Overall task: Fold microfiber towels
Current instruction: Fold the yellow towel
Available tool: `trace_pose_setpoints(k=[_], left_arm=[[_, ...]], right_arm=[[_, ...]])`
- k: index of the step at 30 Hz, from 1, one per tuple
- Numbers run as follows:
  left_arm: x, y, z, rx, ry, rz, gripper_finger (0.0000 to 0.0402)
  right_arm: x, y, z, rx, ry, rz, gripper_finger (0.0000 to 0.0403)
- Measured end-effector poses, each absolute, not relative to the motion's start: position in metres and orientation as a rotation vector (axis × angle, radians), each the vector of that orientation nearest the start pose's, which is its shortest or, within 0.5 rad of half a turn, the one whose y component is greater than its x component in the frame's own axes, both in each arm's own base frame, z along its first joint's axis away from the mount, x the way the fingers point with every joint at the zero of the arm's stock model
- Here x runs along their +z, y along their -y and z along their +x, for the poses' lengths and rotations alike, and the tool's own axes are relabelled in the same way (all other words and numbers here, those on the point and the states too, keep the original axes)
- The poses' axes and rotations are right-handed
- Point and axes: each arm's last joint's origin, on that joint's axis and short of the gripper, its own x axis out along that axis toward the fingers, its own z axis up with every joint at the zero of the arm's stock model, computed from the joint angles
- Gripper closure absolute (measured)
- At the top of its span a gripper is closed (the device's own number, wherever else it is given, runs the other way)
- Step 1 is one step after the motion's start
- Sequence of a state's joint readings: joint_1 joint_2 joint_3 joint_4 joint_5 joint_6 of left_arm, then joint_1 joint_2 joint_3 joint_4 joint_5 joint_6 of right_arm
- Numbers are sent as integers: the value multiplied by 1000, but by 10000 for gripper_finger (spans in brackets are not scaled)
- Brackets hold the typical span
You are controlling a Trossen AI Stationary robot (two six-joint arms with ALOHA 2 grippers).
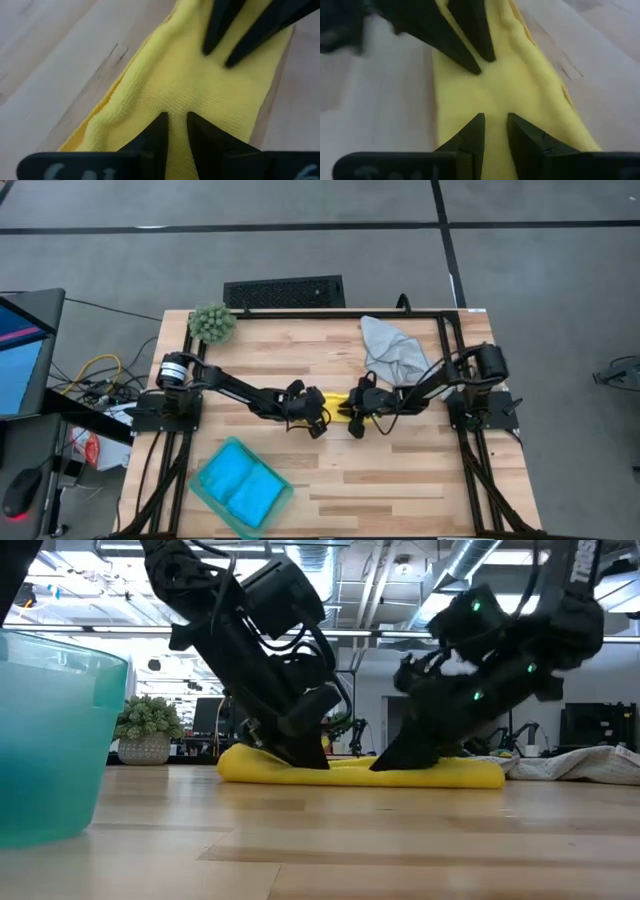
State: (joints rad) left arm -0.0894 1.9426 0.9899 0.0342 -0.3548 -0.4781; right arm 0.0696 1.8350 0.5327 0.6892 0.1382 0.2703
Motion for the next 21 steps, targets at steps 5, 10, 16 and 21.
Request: trace_pose_setpoints(k=[5,10,16,21], left_arm=[[117,22,361,430,-817,-262,335],[140,23,360,423,-744,-317,335],[150,24,367,372,-636,-417,335],[157,25,373,338,-545,-429,335]], right_arm=[[127,-11,279,-195,-565,340,296],[159,-4,242,-376,-687,651,292],[166,-6,199,-619,-868,809,239],[161,-12,199,-673,-879,888,171]])
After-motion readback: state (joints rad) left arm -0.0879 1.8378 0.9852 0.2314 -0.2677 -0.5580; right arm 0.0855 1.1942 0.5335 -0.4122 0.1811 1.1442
